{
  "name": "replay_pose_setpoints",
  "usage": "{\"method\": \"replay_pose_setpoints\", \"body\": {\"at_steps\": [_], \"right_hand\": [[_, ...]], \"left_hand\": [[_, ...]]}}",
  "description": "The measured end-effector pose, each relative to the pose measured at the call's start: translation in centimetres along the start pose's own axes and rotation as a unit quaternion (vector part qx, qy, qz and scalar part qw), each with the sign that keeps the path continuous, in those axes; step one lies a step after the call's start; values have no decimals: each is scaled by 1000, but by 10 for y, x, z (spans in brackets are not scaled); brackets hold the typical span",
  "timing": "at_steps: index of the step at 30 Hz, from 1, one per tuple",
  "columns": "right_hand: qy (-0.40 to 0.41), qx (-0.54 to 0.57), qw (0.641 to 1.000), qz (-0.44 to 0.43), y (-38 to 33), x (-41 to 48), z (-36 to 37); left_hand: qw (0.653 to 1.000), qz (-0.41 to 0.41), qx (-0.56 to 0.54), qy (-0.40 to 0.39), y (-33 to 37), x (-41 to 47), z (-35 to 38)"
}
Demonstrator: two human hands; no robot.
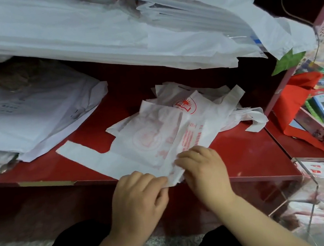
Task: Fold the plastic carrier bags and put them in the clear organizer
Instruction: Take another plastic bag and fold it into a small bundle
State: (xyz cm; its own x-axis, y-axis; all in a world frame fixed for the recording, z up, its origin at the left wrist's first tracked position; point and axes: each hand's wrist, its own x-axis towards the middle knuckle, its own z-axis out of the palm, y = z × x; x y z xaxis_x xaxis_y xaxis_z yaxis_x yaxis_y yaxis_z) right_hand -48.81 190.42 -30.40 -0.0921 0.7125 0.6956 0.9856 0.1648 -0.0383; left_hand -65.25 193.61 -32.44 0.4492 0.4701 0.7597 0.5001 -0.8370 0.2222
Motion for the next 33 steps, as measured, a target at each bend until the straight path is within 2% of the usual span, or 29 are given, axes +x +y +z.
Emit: {"method": "replay_pose_setpoints", "body": {"at_steps": [3,6,8,12,14,16,17,19,23,26,29,30,31,33], "right_hand": [[-25,14,1000,11,32,-28,-12],[-65,87,992,63,58,-57,-28],[-68,146,980,121,62,-72,-35],[-18,210,956,205,62,-82,-40],[3,241,927,287,59,-75,-43],[4,259,890,376,60,-66,-42],[9,262,872,414,60,-61,-41],[28,253,847,467,63,-52,-36],[24,217,839,499,65,-36,-29],[-4,181,843,506,64,-31,-25],[-20,156,849,505,62,-31,-24],[-23,150,852,501,62,-31,-24],[-23,144,855,497,62,-31,-25],[-25,126,862,490,62,-30,-26]], "left_hand": [[999,29,10,-26,2,-5,10],[990,10,35,-139,-9,-11,18],[983,5,35,-180,-13,-13,20],[985,1,-22,-173,-24,-4,9],[972,-78,-78,-205,-28,10,-4],[940,-198,-132,-243,-37,29,-17],[923,-232,-149,-268,-42,38,-21],[911,-270,-129,-283,-55,59,-26],[893,-346,-105,-269,-75,93,-29],[878,-364,-51,-306,-83,98,-27],[863,-362,78,-345,-79,90,-21],[863,-357,126,-336,-76,86,-19],[877,-348,157,-292,-70,82,-17],[940,-274,151,-134,-50,75,-9]]}}
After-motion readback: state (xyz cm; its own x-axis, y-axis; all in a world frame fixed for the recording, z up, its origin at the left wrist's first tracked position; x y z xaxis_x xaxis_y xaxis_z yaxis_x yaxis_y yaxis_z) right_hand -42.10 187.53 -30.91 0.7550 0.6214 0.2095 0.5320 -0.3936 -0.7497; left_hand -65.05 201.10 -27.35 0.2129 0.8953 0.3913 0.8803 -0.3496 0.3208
